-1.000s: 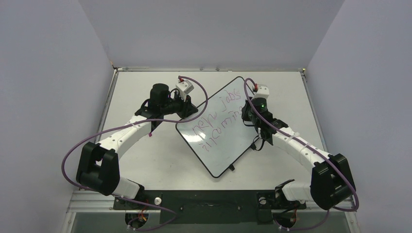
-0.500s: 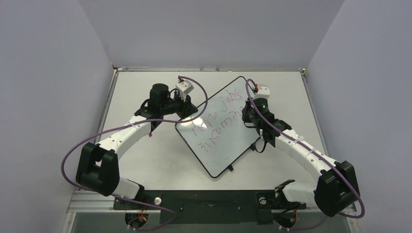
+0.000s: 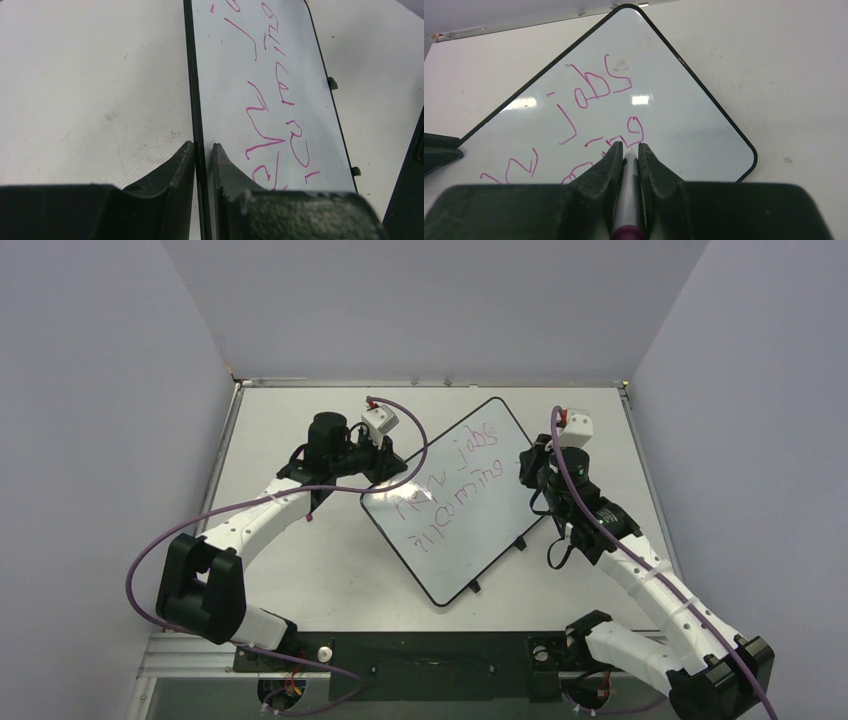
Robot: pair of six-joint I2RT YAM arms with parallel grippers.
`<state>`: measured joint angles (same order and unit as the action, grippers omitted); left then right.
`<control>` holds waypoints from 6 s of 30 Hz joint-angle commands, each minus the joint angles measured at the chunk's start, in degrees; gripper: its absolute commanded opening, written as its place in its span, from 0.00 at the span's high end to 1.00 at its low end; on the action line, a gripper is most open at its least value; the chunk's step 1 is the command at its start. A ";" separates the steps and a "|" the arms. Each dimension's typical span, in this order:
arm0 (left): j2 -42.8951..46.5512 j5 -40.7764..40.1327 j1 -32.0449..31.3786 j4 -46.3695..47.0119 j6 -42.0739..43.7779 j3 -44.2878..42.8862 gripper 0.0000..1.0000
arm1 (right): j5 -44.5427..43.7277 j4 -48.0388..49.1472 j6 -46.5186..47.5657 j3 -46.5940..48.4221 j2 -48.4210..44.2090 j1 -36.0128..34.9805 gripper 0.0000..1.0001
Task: Write a sentence on the whiteboard
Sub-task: Put down the whiteboard on the whiteboard stand, then pick up the pen cap from the center of the board.
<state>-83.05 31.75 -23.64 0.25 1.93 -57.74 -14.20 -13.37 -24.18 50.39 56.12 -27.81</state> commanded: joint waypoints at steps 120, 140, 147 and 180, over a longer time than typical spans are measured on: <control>-2.01 -38.56 21.80 -9.75 -28.78 14.67 0.64 | 0.11 0.61 2.52 -3.72 -8.82 0.45 1.00; -3.34 -34.65 18.94 -8.53 -24.22 14.34 1.00 | -0.18 0.90 2.67 -3.87 -8.46 0.58 1.00; -4.86 -32.55 14.34 -9.62 -21.82 12.93 1.00 | -0.23 0.91 2.65 -3.94 -8.49 0.52 1.00; -10.04 -38.94 9.64 -15.22 -21.29 8.16 1.00 | -0.06 0.97 2.65 -4.26 -8.93 0.58 1.00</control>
<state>-93.12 -6.20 -13.54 -13.52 -20.08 -49.06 -14.11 -15.03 -21.80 46.11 47.44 -27.68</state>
